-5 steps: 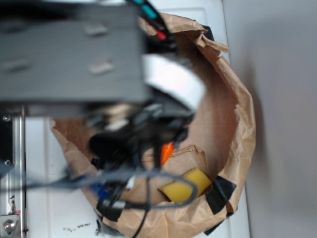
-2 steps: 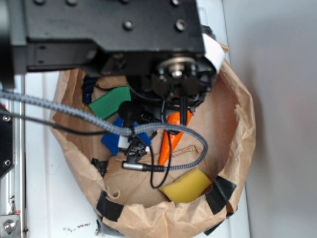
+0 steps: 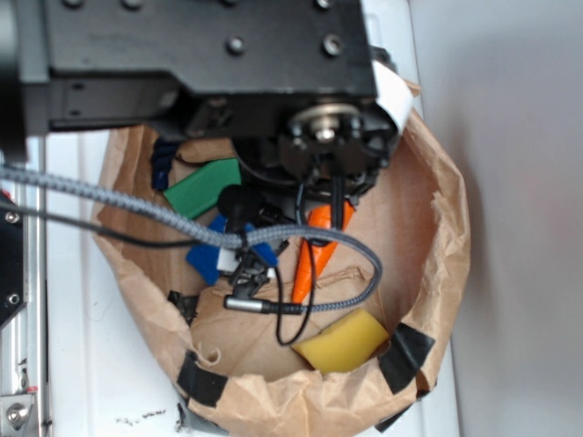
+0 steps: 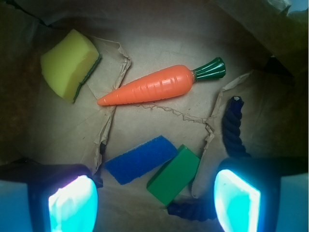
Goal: Grab the blue rope.
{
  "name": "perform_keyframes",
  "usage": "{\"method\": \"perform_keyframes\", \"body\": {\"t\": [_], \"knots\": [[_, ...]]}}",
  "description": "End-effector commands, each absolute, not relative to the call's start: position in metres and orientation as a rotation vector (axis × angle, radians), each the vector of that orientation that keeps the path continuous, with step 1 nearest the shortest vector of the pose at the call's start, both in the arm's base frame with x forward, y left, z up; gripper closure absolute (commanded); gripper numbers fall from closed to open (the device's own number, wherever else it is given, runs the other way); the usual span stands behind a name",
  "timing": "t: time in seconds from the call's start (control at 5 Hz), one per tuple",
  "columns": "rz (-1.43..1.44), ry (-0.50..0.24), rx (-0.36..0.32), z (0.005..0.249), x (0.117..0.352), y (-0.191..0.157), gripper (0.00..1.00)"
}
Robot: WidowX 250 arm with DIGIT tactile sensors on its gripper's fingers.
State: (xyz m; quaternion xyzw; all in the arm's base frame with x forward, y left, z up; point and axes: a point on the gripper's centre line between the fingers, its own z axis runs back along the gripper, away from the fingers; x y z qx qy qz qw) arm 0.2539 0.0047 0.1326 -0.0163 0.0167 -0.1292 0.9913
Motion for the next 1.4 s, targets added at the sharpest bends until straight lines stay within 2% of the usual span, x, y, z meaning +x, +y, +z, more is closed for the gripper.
{"method": "perform_keyframes", "body": {"t": [0.0, 0.2, 0.4, 0.6, 0.8, 1.0, 1.2], "knots": [[-0.273, -0.017, -0.084, 0.133, 0.257, 0.024, 0.00], [-0.259, -0.032, -0.093, 0.119, 0.269, 0.038, 0.00], [-0.328, -0.046, -0.163, 0.106, 0.277, 0.046, 0.00], [-0.377, -0.123, -0.238, 0.093, 0.279, 0.054, 0.00], [-0.388, -0.184, -0.205, 0.087, 0.268, 0.040, 0.00], [-0.376, -0.254, -0.095, 0.086, 0.256, 0.023, 0.00], [-0.387, -0.257, -0.046, 0.079, 0.259, 0.011, 0.00]]}}
